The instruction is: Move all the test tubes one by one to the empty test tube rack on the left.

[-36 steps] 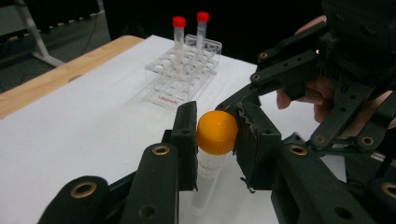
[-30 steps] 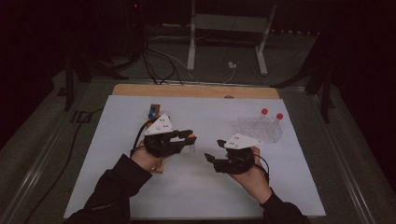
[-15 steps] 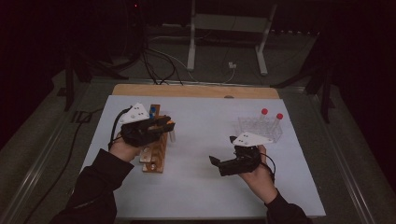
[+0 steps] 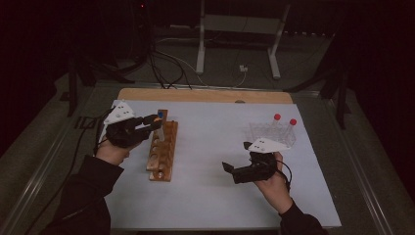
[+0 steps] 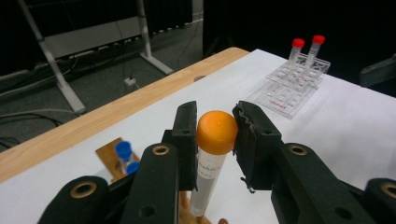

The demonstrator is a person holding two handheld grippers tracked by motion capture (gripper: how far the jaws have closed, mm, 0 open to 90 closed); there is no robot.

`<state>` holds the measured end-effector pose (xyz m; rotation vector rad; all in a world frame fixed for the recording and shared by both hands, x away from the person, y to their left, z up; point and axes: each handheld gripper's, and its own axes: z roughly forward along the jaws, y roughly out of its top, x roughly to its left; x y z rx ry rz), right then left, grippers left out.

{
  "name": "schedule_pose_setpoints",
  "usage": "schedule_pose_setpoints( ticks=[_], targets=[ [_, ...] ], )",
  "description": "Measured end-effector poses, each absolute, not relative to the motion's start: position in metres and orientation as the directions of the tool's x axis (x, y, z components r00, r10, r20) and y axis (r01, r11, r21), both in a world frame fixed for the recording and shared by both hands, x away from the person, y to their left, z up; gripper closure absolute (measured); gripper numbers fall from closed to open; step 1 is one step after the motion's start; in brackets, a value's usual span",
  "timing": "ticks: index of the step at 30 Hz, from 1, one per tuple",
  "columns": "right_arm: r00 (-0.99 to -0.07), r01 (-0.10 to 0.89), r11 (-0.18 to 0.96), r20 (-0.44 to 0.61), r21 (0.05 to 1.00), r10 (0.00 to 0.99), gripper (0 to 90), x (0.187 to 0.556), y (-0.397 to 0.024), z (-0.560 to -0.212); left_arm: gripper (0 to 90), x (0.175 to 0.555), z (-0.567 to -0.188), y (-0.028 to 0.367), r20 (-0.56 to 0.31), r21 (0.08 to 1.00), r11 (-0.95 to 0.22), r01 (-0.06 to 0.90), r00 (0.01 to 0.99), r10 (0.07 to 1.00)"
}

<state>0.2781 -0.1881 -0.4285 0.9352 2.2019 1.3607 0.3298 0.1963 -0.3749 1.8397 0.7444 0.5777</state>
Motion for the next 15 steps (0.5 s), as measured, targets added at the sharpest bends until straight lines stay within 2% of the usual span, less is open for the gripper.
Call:
schedule_pose_setpoints(
  ticks=[15],
  targets=[
    [-0.691,0.34,0.297,0.023,0.892,0.723,0.0,0.279,-0.195,-0.431,71.4,0.345,-0.413,0.203,0.007,0.91,-0.271,0.313,0.643,0.766]
  ],
)
